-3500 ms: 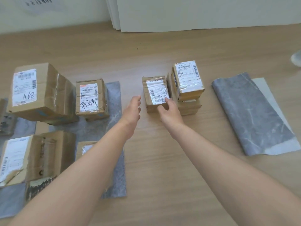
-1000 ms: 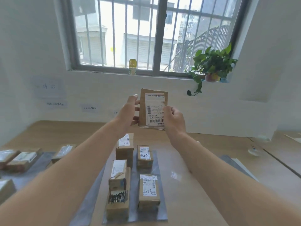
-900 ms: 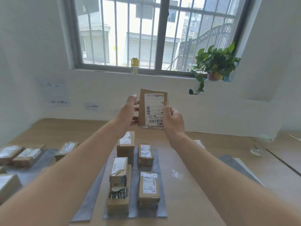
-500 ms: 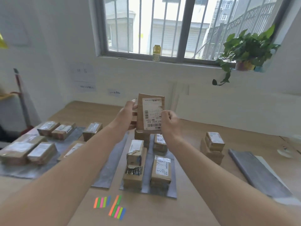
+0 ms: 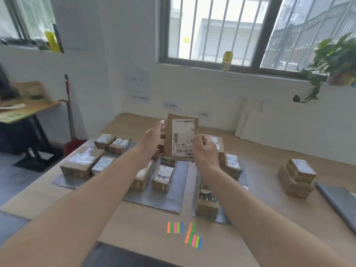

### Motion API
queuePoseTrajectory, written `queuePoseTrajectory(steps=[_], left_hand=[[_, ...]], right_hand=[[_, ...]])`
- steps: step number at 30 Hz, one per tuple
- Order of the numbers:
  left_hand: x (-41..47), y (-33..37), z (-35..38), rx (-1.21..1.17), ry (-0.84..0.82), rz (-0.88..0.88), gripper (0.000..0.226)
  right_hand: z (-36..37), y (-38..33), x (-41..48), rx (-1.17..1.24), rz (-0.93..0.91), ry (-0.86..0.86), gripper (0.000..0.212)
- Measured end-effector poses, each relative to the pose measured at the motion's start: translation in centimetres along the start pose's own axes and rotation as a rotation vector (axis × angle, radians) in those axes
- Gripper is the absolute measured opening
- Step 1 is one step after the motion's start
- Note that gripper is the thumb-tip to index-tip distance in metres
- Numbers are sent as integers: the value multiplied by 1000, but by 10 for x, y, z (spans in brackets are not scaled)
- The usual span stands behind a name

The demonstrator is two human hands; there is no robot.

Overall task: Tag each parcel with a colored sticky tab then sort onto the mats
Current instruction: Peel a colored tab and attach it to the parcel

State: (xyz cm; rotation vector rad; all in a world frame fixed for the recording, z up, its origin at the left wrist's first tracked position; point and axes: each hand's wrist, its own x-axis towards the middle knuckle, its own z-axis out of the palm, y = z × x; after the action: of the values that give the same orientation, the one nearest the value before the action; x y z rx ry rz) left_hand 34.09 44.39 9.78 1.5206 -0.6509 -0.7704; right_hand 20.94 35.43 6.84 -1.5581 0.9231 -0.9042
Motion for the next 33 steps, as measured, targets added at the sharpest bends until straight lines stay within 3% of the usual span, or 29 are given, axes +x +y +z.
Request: queuePoseTrajectory(steps=[11, 16, 26, 33], left_hand=[[25, -52, -116, -32, -24, -170, 46], [30, -80, -138, -49, 37, -262, 42], [41, -158, -179, -24, 115, -396, 39], [59, -222, -199, 23, 48, -542, 39]], right_hand=[[118, 28, -29, -93, 146, 53, 28], [152, 63, -23, -119, 194, 26, 20], [206, 140, -24, -163, 321, -68, 32], [232, 190, -40, -204, 500, -68, 36]])
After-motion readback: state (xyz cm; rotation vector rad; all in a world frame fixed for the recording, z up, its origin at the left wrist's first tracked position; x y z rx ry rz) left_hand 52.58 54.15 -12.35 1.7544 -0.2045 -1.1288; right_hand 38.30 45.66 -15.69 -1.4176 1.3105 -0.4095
